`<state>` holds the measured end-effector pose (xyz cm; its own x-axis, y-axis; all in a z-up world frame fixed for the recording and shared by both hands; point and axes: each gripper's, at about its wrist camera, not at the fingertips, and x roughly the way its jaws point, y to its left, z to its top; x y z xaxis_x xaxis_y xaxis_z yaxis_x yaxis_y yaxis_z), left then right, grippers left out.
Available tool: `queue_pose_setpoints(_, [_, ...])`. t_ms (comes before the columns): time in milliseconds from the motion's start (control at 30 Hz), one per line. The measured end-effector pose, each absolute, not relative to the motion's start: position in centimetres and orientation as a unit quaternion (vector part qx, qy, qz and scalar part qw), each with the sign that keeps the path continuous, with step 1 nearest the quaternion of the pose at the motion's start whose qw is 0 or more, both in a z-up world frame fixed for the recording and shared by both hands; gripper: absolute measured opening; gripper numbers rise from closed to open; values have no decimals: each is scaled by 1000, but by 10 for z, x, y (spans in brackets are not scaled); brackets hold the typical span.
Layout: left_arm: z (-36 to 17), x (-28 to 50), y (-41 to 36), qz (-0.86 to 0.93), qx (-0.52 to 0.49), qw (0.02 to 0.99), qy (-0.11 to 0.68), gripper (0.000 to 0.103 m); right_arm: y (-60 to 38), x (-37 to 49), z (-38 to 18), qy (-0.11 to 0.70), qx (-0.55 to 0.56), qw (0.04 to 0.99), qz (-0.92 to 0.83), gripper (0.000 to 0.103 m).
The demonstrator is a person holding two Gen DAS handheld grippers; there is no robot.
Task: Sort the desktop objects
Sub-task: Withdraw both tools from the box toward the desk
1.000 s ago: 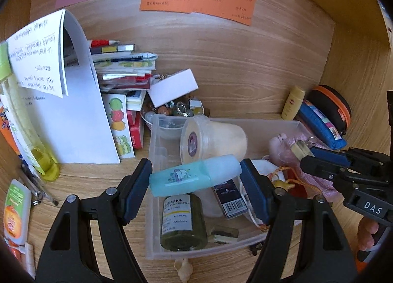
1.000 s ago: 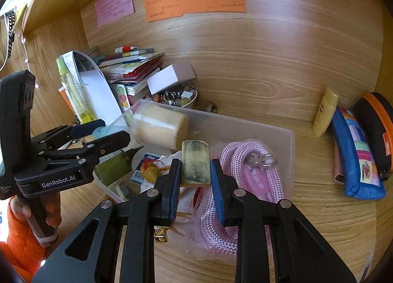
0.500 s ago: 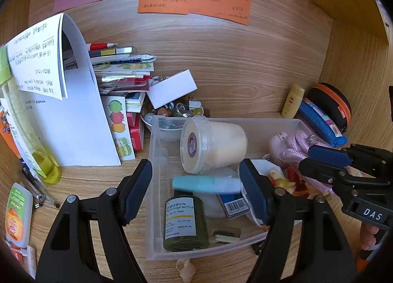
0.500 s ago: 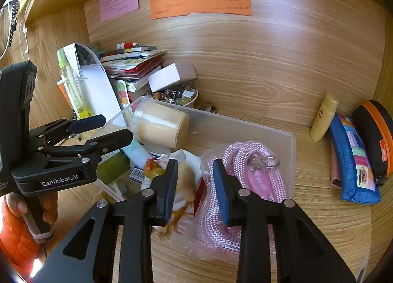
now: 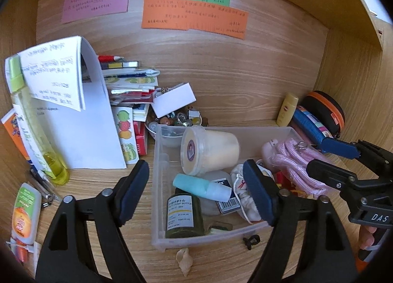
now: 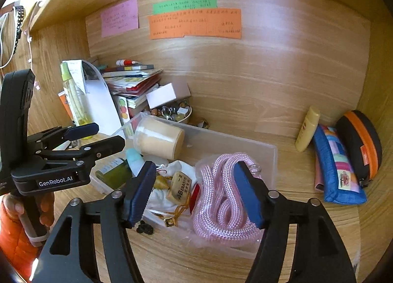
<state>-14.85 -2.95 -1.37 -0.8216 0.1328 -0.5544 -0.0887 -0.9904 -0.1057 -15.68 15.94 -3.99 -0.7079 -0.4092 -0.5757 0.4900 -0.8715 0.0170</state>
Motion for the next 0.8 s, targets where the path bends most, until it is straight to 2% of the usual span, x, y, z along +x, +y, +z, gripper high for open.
queue_pose_setpoints(67, [-11, -142, -30, 956, -287, 52, -34, 87, 159, -153, -38, 72, 292, 243, -922, 65])
queue_pose_setpoints(100, [-9, -139, -30, 957, -284, 50, -32, 89, 159, -151, -38, 73, 291, 241, -923, 71])
queue_pose_setpoints(167, [-7, -132, -31, 959, -279, 43, -26, 92, 160, -146, -36, 73, 285, 238, -925, 76])
queue_pose_setpoints(333, [-3, -116, -35, 961, -273, 31, -18, 96, 162, -135, -33, 71, 281, 237, -927, 77])
queue_pose_setpoints(500, [-3, -102, -41, 962, -273, 27, -17, 97, 164, -123, -32, 71, 281, 238, -927, 82])
queue_pose_setpoints(800, [-19, -82, -57, 954, -300, 15, -9, 99, 155, -94, -37, 89, 281, 254, -921, 82])
